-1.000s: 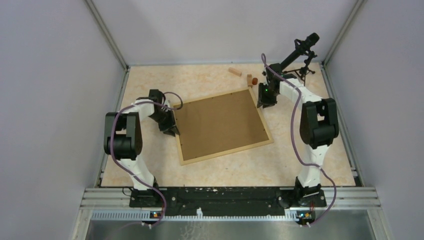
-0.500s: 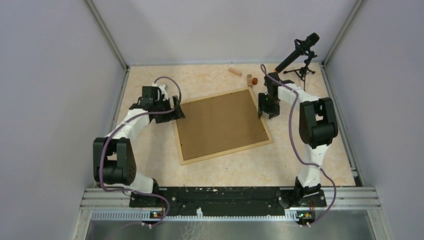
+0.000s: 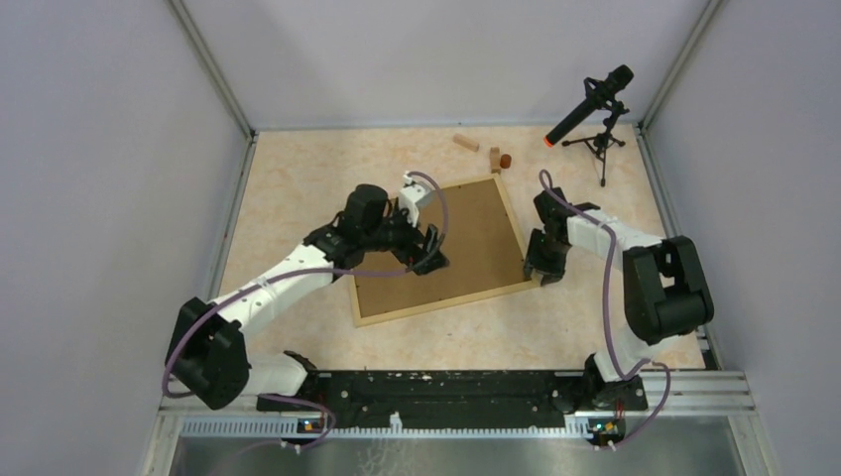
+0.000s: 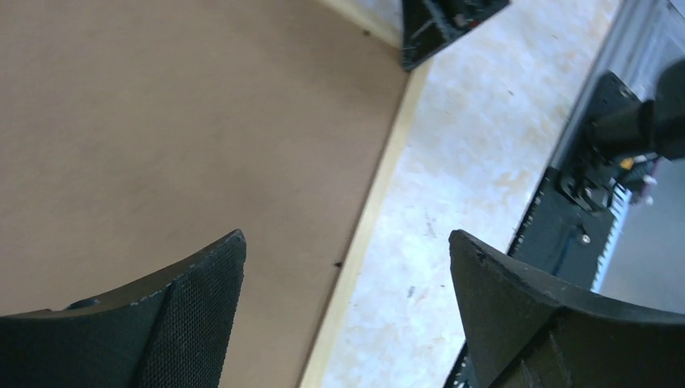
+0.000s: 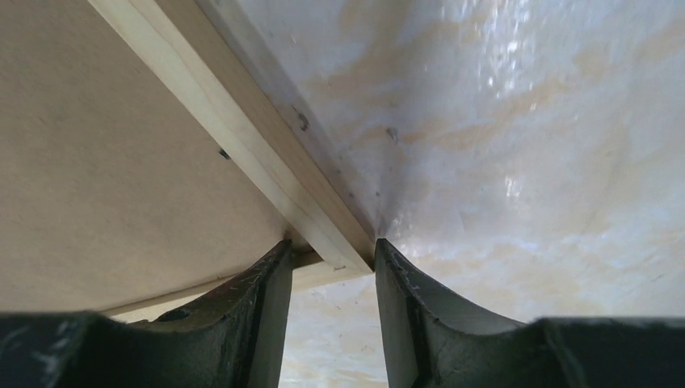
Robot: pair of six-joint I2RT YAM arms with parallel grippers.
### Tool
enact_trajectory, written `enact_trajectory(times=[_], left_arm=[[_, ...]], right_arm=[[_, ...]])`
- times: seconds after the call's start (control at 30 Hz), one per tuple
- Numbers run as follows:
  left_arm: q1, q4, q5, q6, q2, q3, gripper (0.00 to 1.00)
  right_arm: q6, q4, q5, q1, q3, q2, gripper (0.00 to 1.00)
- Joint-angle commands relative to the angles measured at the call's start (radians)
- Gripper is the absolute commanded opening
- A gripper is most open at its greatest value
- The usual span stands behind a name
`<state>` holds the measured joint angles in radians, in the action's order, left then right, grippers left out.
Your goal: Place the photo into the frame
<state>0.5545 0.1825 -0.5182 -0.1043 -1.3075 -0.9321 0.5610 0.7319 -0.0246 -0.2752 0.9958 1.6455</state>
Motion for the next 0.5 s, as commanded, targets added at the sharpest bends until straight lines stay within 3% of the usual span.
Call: enact_trajectory(times=[0.0,0.13,0.27,0.37,0.47], left_arm=[[0.129,-0.062,-0.008,0.042,-0.023,-0.013,0.96],[0.303,-0.071,0.163,0.095,-0.086,-0.030,0.97],[0.426,-0.010,0.344,0.157,-0.212,-0.117,0.96],[0.493,-0.009,0.452,0.214,-0.281,-0.130,0.96],[0.560,-0.118,0.557,0.294,-0.313,-0.062,0.98]], right_arm=[[0.048,-0.037,0.021,-0.018,-0.092,-0.086,0.41],[0.080,-0.099,0.078,-0.020,-0.146,-0.080,0.32],[0.100,-0.088,0.143,-0.021,-0.130,-0.018,0.00],[0.117,-0.065,0.115,-0.020,-0.114,-0.042,0.00],[0.127,-0.047,0.019,-0.018,-0.099,-0.115,0.00]])
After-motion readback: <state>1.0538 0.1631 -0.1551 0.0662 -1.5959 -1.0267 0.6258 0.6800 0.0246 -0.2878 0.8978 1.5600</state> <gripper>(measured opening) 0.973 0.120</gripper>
